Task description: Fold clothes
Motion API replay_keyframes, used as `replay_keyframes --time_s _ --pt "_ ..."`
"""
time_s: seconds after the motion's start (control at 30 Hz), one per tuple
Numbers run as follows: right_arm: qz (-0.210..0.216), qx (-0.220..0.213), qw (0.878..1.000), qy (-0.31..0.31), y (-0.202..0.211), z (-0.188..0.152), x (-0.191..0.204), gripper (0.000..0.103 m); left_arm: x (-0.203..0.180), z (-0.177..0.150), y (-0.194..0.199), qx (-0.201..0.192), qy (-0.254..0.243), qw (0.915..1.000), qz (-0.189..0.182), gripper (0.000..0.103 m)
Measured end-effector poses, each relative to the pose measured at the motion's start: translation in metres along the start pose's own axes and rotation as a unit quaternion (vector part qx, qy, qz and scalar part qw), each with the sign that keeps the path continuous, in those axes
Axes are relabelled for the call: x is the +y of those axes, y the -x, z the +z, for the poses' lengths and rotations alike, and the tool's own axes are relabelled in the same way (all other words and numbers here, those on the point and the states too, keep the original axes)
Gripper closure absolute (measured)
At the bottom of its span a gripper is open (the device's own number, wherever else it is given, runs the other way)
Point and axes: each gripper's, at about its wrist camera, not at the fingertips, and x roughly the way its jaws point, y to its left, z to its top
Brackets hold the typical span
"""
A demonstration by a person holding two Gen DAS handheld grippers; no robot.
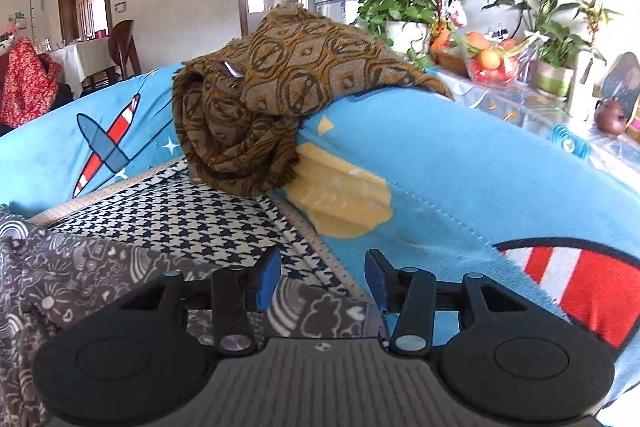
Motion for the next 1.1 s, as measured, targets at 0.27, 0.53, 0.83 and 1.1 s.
replay_keyframes --time_s 0.27,0.53,0.83,1.1 --pt "0.051 0.019 0.996 -0.077 -0.019 0.001 -0.036 0.054 0.001 -0.005 0.002 -0.008 0.010 0.9999 0.000 0.000" --pt "0.073 0.080 0.994 -0.005 -0.044 -0.010 -0.025 0.045 -0.002 -0.005 0.000 -0.007 0.012 0.9999 0.006 0.000" --pt "0.054 0.112 0.992 0.027 -0.066 -0.025 -0.014 0.039 -0.002 -0.005 0.000 -0.010 0.011 0.9999 0.007 0.000" --pt "0.038 0.088 0.994 0.059 -0.068 -0.028 0.000 0.083 -0.002 -0.006 0.001 -0.012 0.011 0.9998 0.007 0.000"
